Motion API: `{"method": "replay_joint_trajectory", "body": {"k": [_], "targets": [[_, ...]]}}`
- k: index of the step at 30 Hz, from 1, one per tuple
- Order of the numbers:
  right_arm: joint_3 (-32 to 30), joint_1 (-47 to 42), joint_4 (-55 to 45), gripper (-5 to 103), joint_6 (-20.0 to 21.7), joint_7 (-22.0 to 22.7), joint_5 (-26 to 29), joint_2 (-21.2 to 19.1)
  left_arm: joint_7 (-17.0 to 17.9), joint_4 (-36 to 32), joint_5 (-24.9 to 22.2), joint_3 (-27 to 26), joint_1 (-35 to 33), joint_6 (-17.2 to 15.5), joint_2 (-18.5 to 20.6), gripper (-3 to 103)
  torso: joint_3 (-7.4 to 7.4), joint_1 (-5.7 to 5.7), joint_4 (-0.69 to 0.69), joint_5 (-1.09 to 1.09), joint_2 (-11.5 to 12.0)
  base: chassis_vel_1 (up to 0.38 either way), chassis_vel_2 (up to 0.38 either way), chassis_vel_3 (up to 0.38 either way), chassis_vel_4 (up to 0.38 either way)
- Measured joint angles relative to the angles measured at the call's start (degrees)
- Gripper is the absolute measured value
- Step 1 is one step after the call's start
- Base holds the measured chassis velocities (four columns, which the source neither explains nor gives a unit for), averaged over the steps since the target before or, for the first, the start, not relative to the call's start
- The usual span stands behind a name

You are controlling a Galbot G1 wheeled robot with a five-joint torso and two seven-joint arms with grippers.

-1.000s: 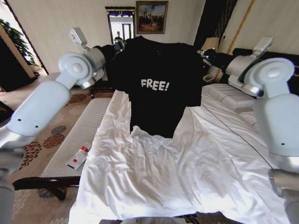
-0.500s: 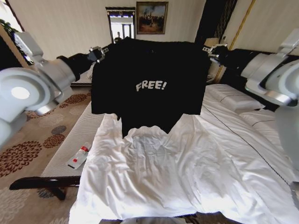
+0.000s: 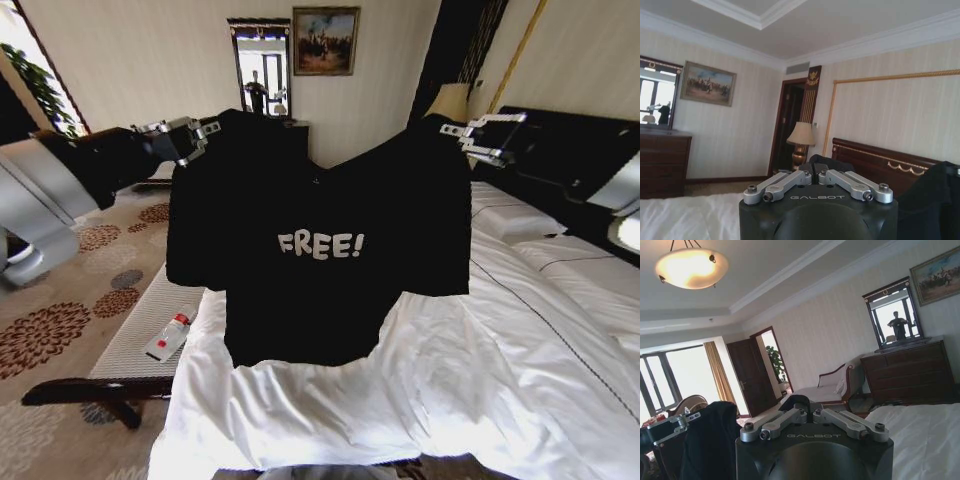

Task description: Fold the clothes on the bed.

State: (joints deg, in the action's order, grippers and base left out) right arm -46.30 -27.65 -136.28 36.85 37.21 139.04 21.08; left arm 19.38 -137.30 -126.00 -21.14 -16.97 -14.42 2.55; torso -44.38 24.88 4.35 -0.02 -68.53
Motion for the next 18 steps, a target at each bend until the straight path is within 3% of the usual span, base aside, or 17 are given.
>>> {"method": "replay_joint_trajectory", "body": {"k": [4,7,9,11,12,13,15,18], "targets": [[-2.67,-2.71,-2.21,1,0.91,4.83,4.53,0.12,1.74,-0.79,-0.51,0.54,-3.34,-0.18,-0.38,1,0.0,0.0,0.02,0.03,0.0,0.0,0.0,0.0,0.0],[-2.78,-4.81,-2.64,1,0.95,5.66,3.67,1.18,2.53,-1.12,1.15,-0.41,-6.67,-0.12,-2.17,1,0.01,-0.01,0.0,0.04,0.0,0.0,0.0,0.0,0.0],[-0.98,-10.71,-2.81,1,1.07,6.06,-2.25,5.09,5.3,-1.18,6.55,0.23,-12.96,-0.66,-9.17,1,0.0,-0.01,0.01,-0.02,0.01,0.0,0.0,0.0,0.0],[0.97,-14.21,-2.03,1,1.42,5.5,-6.23,7.79,5.86,-0.81,10.71,1.75,-15.63,-0.78,-12.59,1,-0.01,0.0,0.01,-0.01,0.02,0.0,0.0,0.0,0.0],[3.61,-17.44,-0.06,1,2.08,3.94,-11.15,11.09,6.08,0.34,17.03,3.72,-18.8,-0.81,-16.2,1,-0.02,0.02,-0.01,0.02,0.03,0.0,0.0,0.0,0.0],[3.61,-17.44,-0.06,1,2.08,3.94,-11.15,11.09,6.08,0.34,17.03,3.72,-18.8,-0.81,-16.2,1,-0.02,0.02,-0.01,0.02,0.03,0.0,0.0,0.0,0.0],[8.15,-19.33,4.08,1,3.36,1.1,-18.51,15.3,6.15,3.16,24.77,8.21,-20.94,-0.83,-21.33,1,-0.02,0.02,-0.01,0.02,0.04,0.0,0.0,0.0,0.0],[12.07,-19.44,8.62,1,4.03,-1.85,-24.7,18.67,6.12,6.9,30.07,13.77,-20.63,-0.83,-26.1,1,-0.02,0.02,-0.01,0.04,0.04,0.0,0.0,0.0,0.0]]}}
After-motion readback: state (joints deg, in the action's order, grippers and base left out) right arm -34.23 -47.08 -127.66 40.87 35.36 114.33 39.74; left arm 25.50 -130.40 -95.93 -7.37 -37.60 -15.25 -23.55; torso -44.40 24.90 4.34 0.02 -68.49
